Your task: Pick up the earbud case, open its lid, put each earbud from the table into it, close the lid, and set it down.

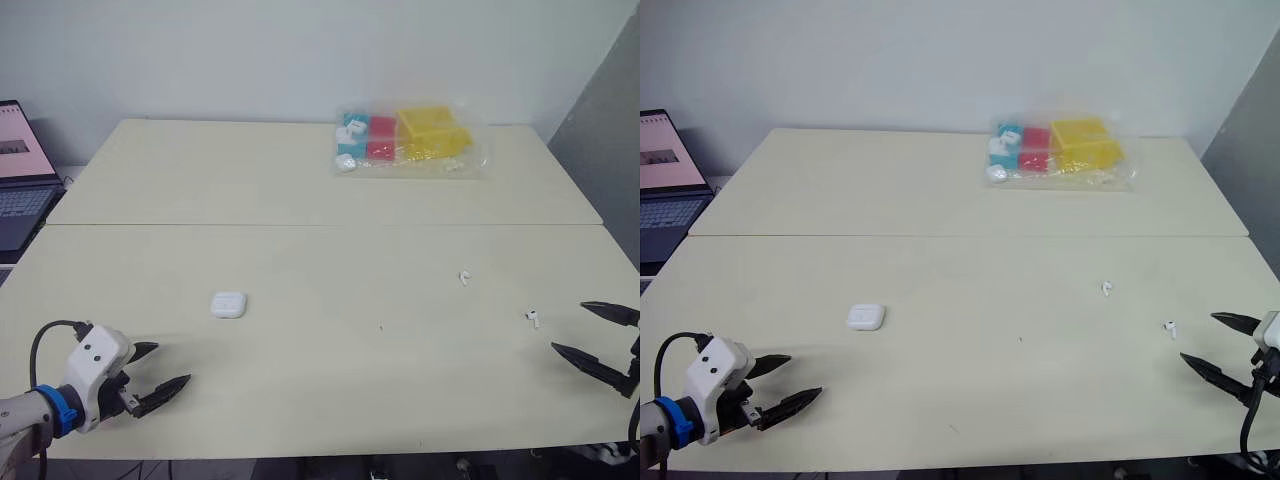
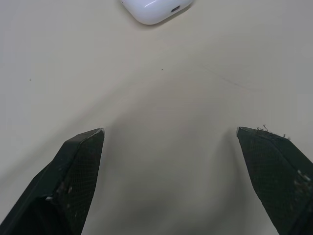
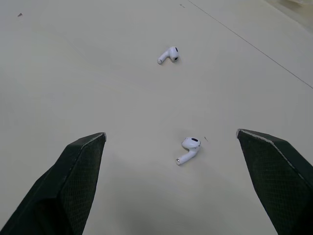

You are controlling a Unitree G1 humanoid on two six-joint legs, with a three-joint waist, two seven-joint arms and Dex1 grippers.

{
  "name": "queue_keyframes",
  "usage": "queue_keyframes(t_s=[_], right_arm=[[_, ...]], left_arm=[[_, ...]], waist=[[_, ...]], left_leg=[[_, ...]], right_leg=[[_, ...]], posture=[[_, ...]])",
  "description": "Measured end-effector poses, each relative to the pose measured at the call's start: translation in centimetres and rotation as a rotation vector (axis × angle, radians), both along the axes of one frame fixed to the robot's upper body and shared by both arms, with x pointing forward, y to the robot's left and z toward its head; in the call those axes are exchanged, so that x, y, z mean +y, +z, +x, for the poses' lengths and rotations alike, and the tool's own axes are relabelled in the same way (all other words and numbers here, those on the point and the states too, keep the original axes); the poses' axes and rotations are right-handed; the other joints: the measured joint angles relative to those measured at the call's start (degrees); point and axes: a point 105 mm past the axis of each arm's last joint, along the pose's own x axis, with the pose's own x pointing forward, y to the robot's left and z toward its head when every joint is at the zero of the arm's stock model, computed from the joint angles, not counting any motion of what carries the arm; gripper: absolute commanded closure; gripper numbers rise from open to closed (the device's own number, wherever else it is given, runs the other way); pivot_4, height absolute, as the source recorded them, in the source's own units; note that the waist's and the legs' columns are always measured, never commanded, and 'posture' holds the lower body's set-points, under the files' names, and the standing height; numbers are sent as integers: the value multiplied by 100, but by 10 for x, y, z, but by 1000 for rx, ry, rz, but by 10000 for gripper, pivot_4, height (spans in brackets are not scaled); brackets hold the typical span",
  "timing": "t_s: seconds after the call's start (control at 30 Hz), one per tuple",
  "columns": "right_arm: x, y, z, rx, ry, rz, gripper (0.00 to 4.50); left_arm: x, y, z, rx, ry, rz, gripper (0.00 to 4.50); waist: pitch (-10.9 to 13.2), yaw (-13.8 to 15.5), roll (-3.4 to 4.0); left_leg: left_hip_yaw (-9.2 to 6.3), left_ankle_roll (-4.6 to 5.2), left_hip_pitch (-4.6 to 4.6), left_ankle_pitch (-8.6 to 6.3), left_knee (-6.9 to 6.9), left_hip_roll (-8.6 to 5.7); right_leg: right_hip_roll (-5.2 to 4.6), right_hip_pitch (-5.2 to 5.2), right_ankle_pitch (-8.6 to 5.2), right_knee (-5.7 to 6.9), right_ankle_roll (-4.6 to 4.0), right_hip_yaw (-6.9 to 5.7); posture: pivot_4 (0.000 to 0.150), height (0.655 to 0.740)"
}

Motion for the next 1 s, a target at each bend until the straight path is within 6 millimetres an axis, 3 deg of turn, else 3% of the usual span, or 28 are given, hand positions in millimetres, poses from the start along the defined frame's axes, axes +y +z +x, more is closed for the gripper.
queue_keyframes(t_s=[0.27,0.67,1.0], right_arm=[[2,-5,0,-2,-8,22,202],[6,-2,2,-18,6,18,202],[6,-2,2,-19,6,12,202]], left_arm=[[13,14,11,-93,60,26,0],[-1,16,9,-100,-4,-83,0],[4,19,15,-155,56,-89,0]], waist=[[-5,-2,2],[-7,-1,-1],[-7,-2,-1]], left_leg=[[5,0,4,0,10,-1],[13,0,38,1,13,-3],[14,0,43,1,13,-2]], right_leg=[[-1,2,3,10,5,11],[0,3,-14,65,-23,12],[3,6,-20,73,-33,12]], posture=[[1500,7400],[1500,7400],[1500,7400]])
